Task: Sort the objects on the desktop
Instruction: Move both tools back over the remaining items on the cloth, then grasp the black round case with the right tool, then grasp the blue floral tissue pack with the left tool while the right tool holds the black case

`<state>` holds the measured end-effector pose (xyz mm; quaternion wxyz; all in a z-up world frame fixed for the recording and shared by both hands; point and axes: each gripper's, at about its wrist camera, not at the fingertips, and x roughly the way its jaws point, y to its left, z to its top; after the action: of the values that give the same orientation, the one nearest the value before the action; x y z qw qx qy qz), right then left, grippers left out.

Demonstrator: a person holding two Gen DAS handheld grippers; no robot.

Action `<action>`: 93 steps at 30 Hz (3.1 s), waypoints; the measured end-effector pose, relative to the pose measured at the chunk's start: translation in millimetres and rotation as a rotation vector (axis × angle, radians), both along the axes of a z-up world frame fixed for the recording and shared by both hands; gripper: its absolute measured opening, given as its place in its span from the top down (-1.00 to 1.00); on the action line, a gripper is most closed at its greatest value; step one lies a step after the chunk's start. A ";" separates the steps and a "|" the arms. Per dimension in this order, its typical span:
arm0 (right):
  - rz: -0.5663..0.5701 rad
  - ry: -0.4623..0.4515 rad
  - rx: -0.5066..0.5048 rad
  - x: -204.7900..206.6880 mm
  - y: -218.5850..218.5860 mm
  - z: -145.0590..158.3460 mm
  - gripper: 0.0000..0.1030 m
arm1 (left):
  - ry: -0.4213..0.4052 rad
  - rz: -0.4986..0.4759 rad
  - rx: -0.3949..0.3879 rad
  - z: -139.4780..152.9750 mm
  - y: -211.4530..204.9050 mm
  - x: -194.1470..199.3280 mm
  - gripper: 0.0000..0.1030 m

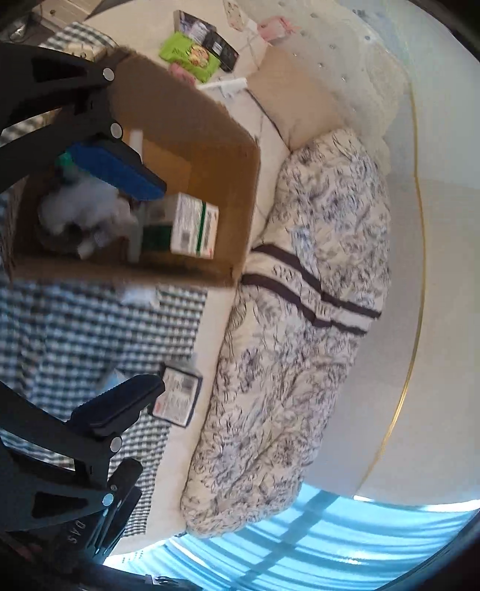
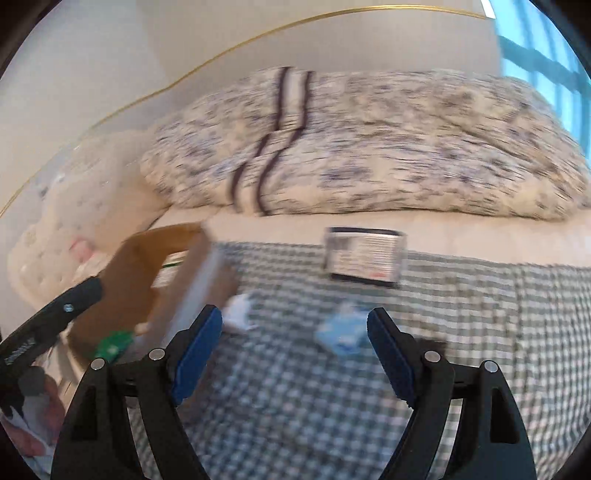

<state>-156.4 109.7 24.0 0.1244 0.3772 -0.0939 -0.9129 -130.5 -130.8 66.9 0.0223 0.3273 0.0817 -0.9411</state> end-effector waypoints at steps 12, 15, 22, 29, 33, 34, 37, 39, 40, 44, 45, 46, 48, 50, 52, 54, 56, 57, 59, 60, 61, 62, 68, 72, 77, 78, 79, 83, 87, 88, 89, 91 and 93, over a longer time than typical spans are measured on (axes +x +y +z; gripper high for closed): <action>-0.154 -0.092 0.034 -8.3 87.9 -38.3 -0.58 | -0.081 -0.088 -0.019 -47.5 69.5 -36.1 -0.90; -0.161 -0.111 0.039 -8.4 94.8 -47.5 -0.58 | -0.103 -0.118 -0.020 -61.6 83.9 -42.7 -0.90; -0.131 -0.178 0.066 -13.6 88.0 -79.0 -0.58 | -0.159 -0.191 -0.051 -102.3 119.1 -63.4 -0.90; -0.119 -0.262 0.106 -15.9 77.0 -109.8 -0.57 | -0.207 -0.255 -0.125 -137.5 138.1 -83.7 -0.90; -0.135 -0.288 0.126 -19.4 76.8 -120.0 -0.57 | -0.239 -0.266 -0.119 -155.1 139.0 -94.8 -0.90; -0.139 -0.293 0.129 -20.9 76.6 -122.2 -0.57 | -0.245 -0.271 -0.118 -159.2 139.1 -97.0 -0.90; -0.147 -0.306 0.146 -26.0 74.2 -128.8 -0.57 | -0.261 -0.281 -0.113 -171.0 139.4 -103.4 -0.90; -0.151 -0.314 0.153 -29.3 72.3 -133.4 -0.57 | -0.270 -0.295 -0.109 -178.2 140.9 -106.9 -0.90; -0.151 -0.319 0.155 -31.1 71.3 -135.7 -0.57 | -0.274 -0.302 -0.105 -181.3 141.9 -108.0 -0.90; -0.164 -0.325 0.159 -39.4 68.9 -142.3 -0.57 | -0.302 -0.311 -0.094 -194.5 144.1 -116.6 -0.90; -0.167 -0.326 0.157 -42.0 69.3 -144.2 -0.57 | -0.318 -0.315 -0.092 -198.7 144.2 -119.5 -0.90; -0.169 -0.328 0.157 -44.3 69.1 -145.9 -0.57 | -0.331 -0.315 -0.095 -203.1 144.2 -122.2 -0.90; -0.176 -0.326 0.165 -48.3 68.0 -148.6 -0.57 | -0.324 -0.312 -0.102 -208.5 143.8 -124.9 -0.91; -0.185 -0.326 0.173 -52.6 66.9 -151.3 -0.57 | -0.311 -0.308 -0.111 -210.9 143.4 -127.1 -0.93; -0.193 -0.334 0.181 -57.2 67.1 -155.4 -0.57 | -0.310 -0.294 -0.122 -214.0 143.2 -129.7 -1.00; -0.198 -0.339 0.187 -60.4 68.0 -158.7 -0.57 | -0.301 -0.280 -0.124 -216.2 143.1 -130.2 -1.00; -0.196 -0.328 0.197 -61.9 68.2 -160.1 -0.57 | -0.291 -0.274 -0.128 -216.7 143.5 -129.4 -1.00; -0.195 -0.324 0.202 -62.8 68.4 -160.5 -0.57 | -0.291 -0.273 -0.131 -216.8 143.8 -129.4 -1.00; -0.191 -0.318 0.206 -63.5 68.9 -161.4 -0.57 | -0.286 -0.269 -0.136 -217.2 144.3 -128.7 -1.00; -0.189 -0.315 0.207 -63.6 69.6 -162.0 -0.57 | -0.284 -0.269 -0.136 -217.7 144.3 -128.8 -1.00; -0.187 -0.310 0.209 -63.4 70.2 -162.6 -0.57 | -0.283 -0.269 -0.137 -218.0 144.5 -128.8 -1.00; -0.185 -0.306 0.211 -63.8 70.5 -162.9 -0.57 | -0.283 -0.269 -0.139 -217.9 144.7 -129.1 -1.00; -0.170 -0.263 0.303 -57.8 62.5 -159.1 0.25 | -0.274 -0.264 -0.137 -217.2 143.4 -124.9 -1.00; -0.165 -0.270 0.293 -54.2 67.3 -155.4 0.43 | -0.260 -0.265 -0.134 -213.9 143.4 -118.6 -0.75; -0.154 -0.265 0.269 -46.8 70.8 -148.6 0.47 | -0.238 -0.280 -0.140 -208.8 146.1 -109.7 -0.38; -0.154 -0.261 0.258 -45.6 72.1 -147.6 0.47 | -0.238 -0.279 -0.138 -208.5 145.9 -109.8 -0.38; -0.152 -0.258 0.248 -44.0 73.5 -146.7 0.47 | -0.238 -0.279 -0.137 -208.4 145.6 -109.9 -0.37; -0.137 -0.256 0.231 -38.1 77.1 -145.1 0.47 | -0.245 -0.282 -0.140 -209.7 146.5 -111.2 -0.40; -0.147 -0.246 0.196 -33.2 81.7 -142.1 -0.06 | -0.260 -0.275 -0.136 -210.7 144.6 -116.5 -0.76; -0.154 -0.242 0.185 -32.3 83.3 -140.9 -0.11 | -0.266 -0.271 -0.127 -211.3 143.4 -118.5 -0.80; -0.158 -0.239 0.178 -31.5 84.2 -139.7 -0.11 | -0.273 -0.270 -0.119 -211.9 142.5 -121.0 -0.87; -0.157 -0.237 0.170 -33.2 84.2 -138.2 -0.13 | -0.278 -0.272 -0.121 -212.2 143.5 -123.9 -0.91; -0.160 -0.236 0.174 -37.2 81.7 -138.1 -0.14 | -0.275 -0.275 -0.134 -212.4 146.7 -126.3 -0.91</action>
<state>-193.6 191.5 -114.1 0.0061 0.4825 -0.0584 -0.8739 -256.8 15.9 -145.5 -0.0735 0.4585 -0.0303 -0.8851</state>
